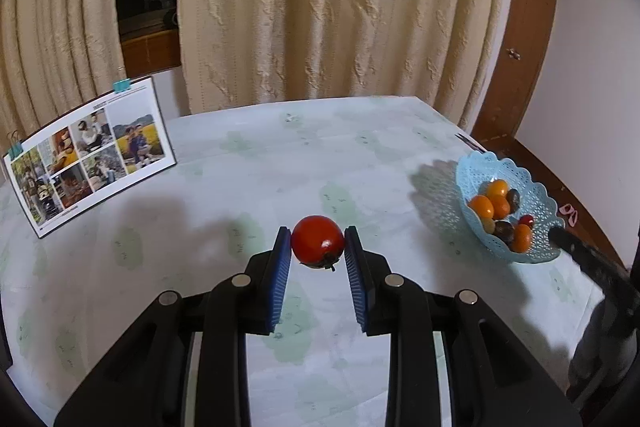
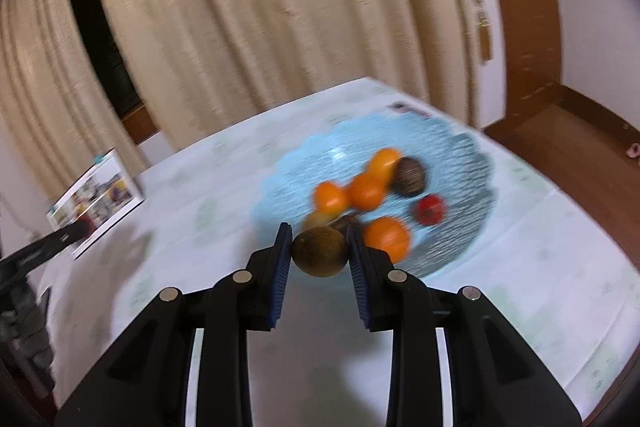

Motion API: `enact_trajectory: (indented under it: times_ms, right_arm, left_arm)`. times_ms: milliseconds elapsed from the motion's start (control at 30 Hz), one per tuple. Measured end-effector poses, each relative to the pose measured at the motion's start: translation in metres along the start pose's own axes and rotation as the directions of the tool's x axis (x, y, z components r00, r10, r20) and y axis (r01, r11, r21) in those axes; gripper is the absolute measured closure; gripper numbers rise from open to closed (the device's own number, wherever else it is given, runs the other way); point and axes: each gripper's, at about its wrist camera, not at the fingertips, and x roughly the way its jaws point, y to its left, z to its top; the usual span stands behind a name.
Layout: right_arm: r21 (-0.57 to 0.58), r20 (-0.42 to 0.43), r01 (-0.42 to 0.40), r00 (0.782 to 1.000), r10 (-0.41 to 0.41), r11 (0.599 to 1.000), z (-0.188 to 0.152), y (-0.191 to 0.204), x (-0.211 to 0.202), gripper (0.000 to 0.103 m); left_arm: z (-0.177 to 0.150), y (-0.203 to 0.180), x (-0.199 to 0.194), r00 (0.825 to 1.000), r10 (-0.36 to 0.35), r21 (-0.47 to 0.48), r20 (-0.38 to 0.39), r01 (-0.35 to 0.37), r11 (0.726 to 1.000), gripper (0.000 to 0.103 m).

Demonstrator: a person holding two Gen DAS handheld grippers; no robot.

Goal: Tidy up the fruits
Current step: 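Drop a tan fruit in the basket with the right tool while the left tool holds the tomato, then lower the red tomato into the blue basket and open the left tool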

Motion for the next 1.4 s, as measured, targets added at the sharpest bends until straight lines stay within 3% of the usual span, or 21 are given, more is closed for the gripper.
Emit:
enact_trajectory:
  times_ms: [267, 400, 533, 767, 933, 1033, 1400]
  right_arm:
    - [0.062, 0.012, 0.081, 0.997, -0.081, 0.995, 0.007, -0.043, 0.012, 0.073]
    - [0.104, 0.032, 0.077, 0.996, -0.081, 0.992, 0.005, -0.053, 0.01, 0.058]
    - [0.128, 0.074, 0.103, 0.991, -0.113, 0.986, 0.001, -0.062, -0.001, 0.058]
    - [0.16, 0.181, 0.201, 0.957, -0.228, 0.967, -0.011, -0.067, -0.021, 0.058]
    - [0.188, 0.209, 0.24, 0.938, -0.277, 0.953, -0.021, -0.071, -0.023, 0.057]
    - [0.222, 0.23, 0.241, 0.929, -0.291, 0.945, -0.025, -0.077, -0.027, 0.051]
    - [0.246, 0.235, 0.226, 0.929, -0.284, 0.942, -0.027, -0.083, -0.028, 0.051]
  left_arm:
    - [-0.001, -0.027, 0.006, 0.999, -0.029, 0.044, -0.021, 0.03, 0.999, 0.075]
    - [-0.002, -0.042, 0.011, 0.998, -0.049, 0.062, -0.033, 0.051, 0.997, 0.075]
    - [-0.004, -0.062, 0.019, 0.994, -0.096, 0.083, -0.053, 0.1, 0.992, 0.075]
    - [-0.006, -0.107, 0.043, 0.979, -0.178, 0.123, -0.103, 0.19, 0.974, 0.075]
    - [-0.002, -0.142, 0.06, 0.966, -0.227, 0.151, -0.124, 0.245, 0.958, 0.075]
    - [0.001, -0.159, 0.068, 0.961, -0.245, 0.169, -0.126, 0.264, 0.95, 0.075]
    - [-0.001, -0.206, 0.094, 0.945, -0.285, 0.215, -0.162, 0.316, 0.924, 0.072]
